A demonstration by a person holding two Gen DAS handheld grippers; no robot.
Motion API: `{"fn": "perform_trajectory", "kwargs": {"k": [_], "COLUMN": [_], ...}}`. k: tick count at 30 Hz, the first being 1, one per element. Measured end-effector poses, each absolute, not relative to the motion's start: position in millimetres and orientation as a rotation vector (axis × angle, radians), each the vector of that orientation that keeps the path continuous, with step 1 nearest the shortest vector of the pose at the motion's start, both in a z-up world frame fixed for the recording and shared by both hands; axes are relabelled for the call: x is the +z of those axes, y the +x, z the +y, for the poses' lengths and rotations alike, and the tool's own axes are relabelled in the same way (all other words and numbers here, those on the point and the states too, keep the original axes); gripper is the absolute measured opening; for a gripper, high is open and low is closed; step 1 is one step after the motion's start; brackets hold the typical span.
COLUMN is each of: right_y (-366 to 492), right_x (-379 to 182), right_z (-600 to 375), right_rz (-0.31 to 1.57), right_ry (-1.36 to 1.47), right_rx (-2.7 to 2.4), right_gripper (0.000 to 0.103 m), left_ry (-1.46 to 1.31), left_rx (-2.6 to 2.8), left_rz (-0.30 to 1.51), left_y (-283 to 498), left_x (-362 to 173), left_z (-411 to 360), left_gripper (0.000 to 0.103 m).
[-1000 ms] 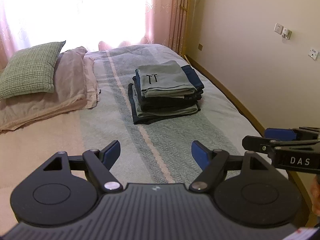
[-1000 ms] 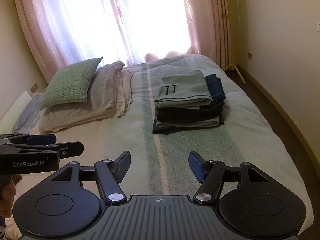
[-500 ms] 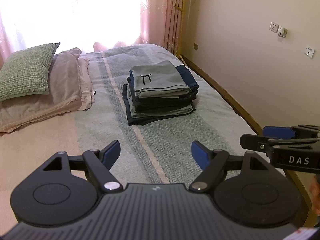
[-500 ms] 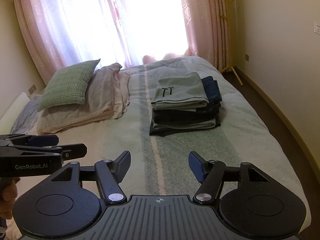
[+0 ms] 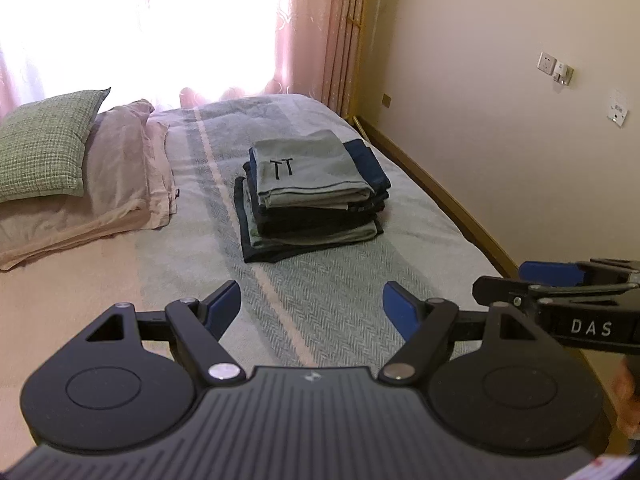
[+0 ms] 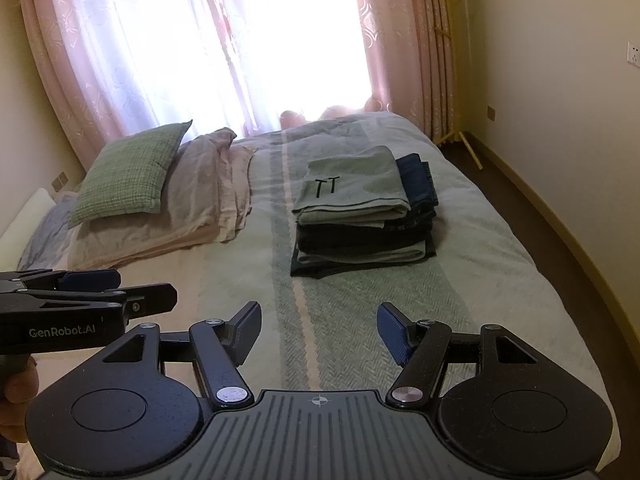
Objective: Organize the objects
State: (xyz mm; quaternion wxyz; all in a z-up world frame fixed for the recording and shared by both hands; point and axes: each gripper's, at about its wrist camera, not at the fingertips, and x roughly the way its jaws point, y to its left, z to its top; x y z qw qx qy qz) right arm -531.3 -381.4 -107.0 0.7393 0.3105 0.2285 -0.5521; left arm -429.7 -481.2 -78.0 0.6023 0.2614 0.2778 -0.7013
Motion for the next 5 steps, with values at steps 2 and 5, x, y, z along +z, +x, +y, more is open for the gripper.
{"fn": "perform_trajectory", "kwargs": {"k": [2,5], "right_y": [-532.6,-534.7], "right_x": [-106.8,-106.3], "right_z": [-383.1,-386.5], "right_rz": [0.501,0.501], "right_ry": [0.681,0.68], "right_rx": [-1.21,-1.207], "right_gripper": [0.061,0.061], "left_ry": [0.607,0.616], "left_rx": [-1.617,-1.599], "left_rz": [0.641,0.625], "left_y": [-432.9,-437.9], "left_x": [-78.1,-77.1], "left_z": [-485.4,-490.8], "left_gripper": [0.078,0.081]}}
